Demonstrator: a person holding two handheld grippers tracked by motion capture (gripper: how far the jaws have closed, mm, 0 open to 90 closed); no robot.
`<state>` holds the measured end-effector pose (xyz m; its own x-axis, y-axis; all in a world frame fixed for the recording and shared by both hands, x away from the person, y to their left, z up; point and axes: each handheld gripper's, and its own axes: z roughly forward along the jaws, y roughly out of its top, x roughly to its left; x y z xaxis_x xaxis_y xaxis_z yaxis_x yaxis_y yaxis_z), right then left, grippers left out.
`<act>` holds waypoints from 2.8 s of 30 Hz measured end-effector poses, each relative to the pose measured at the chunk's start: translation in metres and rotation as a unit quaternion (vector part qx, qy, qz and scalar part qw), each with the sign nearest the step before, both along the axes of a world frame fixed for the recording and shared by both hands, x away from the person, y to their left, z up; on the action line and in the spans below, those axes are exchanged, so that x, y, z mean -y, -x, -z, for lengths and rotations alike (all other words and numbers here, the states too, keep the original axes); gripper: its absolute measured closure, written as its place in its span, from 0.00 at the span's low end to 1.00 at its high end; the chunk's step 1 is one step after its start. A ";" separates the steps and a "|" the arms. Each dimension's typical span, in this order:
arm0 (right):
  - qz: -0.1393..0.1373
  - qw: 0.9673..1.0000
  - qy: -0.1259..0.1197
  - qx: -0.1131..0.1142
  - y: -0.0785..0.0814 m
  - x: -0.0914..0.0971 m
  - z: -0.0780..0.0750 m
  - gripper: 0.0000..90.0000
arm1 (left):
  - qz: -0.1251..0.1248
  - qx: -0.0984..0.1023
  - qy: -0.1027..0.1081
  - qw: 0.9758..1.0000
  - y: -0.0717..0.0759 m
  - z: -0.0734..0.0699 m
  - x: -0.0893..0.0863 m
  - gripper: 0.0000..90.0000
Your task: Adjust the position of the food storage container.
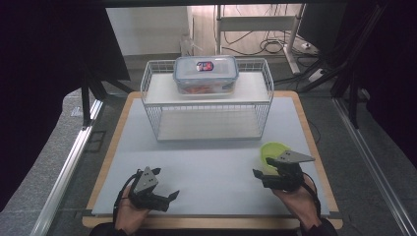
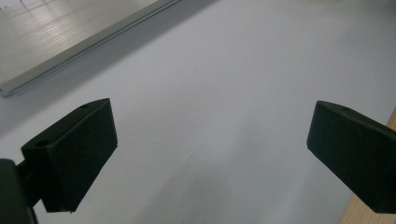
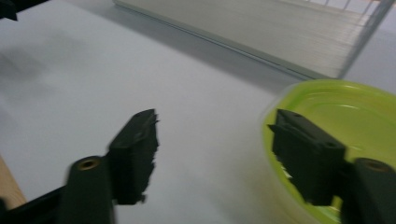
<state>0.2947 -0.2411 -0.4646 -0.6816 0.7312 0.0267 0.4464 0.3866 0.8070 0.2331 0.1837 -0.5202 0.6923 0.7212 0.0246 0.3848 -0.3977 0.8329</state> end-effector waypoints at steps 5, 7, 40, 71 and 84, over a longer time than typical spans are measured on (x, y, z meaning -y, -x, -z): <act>0.021 1.000 -0.004 0.008 -0.007 0.017 -0.008 0.67 | 0.001 0.001 0.002 1.000 0.000 0.000 0.000 0.02; 0.032 0.999 0.000 0.014 -0.010 0.025 -0.009 0.75 | 0.001 0.001 0.001 1.000 0.000 0.000 0.000 0.03; 0.148 0.987 0.035 -0.055 -0.062 0.092 0.026 1.00 | 0.011 -0.013 -0.022 1.000 -0.002 0.005 0.007 0.05; 0.055 0.991 0.004 -0.125 -0.081 0.041 0.049 1.00 | 0.021 -0.020 -0.046 0.999 -0.003 0.009 0.012 0.05; 0.016 0.990 -0.001 -0.138 -0.081 0.001 0.053 1.00 | 0.021 -0.021 -0.047 0.998 -0.003 0.009 0.011 0.05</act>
<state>0.3755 -0.2422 -0.5171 -0.6251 0.7517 0.2101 0.6614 0.3673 0.6540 0.2366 0.1722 -0.5294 0.7238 0.6874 0.0609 0.3997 -0.4895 0.7750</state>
